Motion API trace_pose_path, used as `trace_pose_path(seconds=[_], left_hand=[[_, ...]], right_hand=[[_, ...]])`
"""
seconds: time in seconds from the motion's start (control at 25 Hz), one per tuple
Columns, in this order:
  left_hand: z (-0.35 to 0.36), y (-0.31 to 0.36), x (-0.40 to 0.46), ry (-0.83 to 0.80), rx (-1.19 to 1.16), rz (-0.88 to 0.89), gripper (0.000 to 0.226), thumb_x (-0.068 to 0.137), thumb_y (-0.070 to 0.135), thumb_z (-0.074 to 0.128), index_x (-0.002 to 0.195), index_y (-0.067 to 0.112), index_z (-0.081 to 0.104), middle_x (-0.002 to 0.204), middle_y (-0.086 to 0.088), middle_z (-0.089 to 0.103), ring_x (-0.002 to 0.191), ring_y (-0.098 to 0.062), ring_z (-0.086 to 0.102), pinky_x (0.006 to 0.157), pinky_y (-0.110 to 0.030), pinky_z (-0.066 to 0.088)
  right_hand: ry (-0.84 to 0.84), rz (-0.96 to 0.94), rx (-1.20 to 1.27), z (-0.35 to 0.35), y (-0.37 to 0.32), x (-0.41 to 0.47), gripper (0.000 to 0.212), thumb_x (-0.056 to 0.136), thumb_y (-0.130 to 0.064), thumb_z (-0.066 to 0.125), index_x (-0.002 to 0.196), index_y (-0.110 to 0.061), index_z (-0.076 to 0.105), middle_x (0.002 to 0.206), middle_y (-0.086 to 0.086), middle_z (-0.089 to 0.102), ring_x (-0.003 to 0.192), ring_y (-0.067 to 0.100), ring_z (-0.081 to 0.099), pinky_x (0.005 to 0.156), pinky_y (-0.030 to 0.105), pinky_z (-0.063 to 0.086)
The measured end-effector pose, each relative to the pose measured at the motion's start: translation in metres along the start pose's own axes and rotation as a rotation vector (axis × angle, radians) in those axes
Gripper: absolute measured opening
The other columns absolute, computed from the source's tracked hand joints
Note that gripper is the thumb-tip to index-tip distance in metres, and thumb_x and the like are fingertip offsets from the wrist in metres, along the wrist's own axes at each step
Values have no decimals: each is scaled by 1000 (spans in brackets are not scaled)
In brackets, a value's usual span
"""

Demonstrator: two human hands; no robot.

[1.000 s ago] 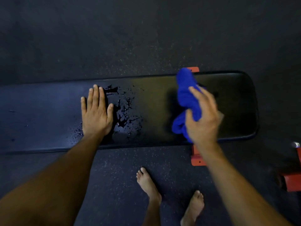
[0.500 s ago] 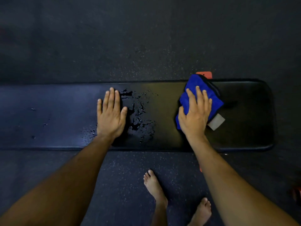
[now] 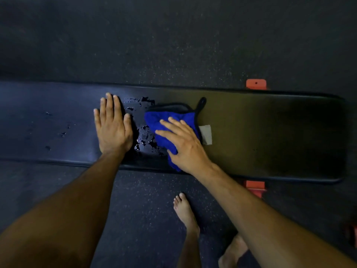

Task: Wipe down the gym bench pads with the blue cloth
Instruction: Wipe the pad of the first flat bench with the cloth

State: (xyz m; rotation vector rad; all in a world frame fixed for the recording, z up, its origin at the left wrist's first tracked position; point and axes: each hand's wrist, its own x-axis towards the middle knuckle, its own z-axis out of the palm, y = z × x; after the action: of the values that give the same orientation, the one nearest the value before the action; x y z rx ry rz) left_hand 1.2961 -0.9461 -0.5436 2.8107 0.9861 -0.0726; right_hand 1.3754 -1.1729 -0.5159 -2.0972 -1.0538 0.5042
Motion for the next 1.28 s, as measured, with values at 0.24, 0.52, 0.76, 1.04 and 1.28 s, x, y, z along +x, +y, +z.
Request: trace_pose_path(seconds=[0.24, 0.52, 0.76, 1.04, 1.28], left_hand=[[3, -2, 0, 14, -4, 25, 68, 106, 46, 11, 163, 10, 10, 172, -9, 3, 159, -24, 0, 128, -45, -4], [2, -2, 0, -15, 11, 52, 66, 108, 45, 16, 163, 11, 4, 172, -10, -1, 159, -27, -3, 128, -50, -3], [-26, -45, 16, -195, 15, 316, 75, 107, 58, 18, 164, 12, 5, 172, -12, -1, 158, -29, -1, 128, -50, 4], [-14, -97, 44, -117, 117, 659, 76, 104, 57, 21, 164, 13, 5, 172, -9, -2, 159, -22, -3, 128, -50, -2], [-13, -101, 44, -104, 85, 674, 72, 106, 52, 18, 164, 10, 10, 172, -11, 3, 159, -25, 2, 127, -54, 3]], right_hand=[[18, 178, 357, -43, -27, -40, 42, 89, 2, 62, 129, -10, 62, 130, 0, 61, 123, 7, 55, 108, 21, 38], [348, 378, -267, -71, 1, -115, 49, 89, -18, 50, 138, -13, 50, 144, 9, 45, 125, 30, 47, 105, 47, 42], [158, 669, -514, -34, 15, -97, 65, 89, -55, 40, 149, -28, 39, 164, 4, 20, 151, 34, 13, 117, 67, 9], [512, 769, -587, 11, 6, -72, 58, 83, -41, 53, 139, -23, 52, 157, 8, 37, 146, 36, 28, 117, 64, 14], [457, 719, -477, 118, -101, 20, 62, 80, -45, 53, 140, -28, 53, 159, 7, 34, 148, 35, 25, 115, 66, 15]])
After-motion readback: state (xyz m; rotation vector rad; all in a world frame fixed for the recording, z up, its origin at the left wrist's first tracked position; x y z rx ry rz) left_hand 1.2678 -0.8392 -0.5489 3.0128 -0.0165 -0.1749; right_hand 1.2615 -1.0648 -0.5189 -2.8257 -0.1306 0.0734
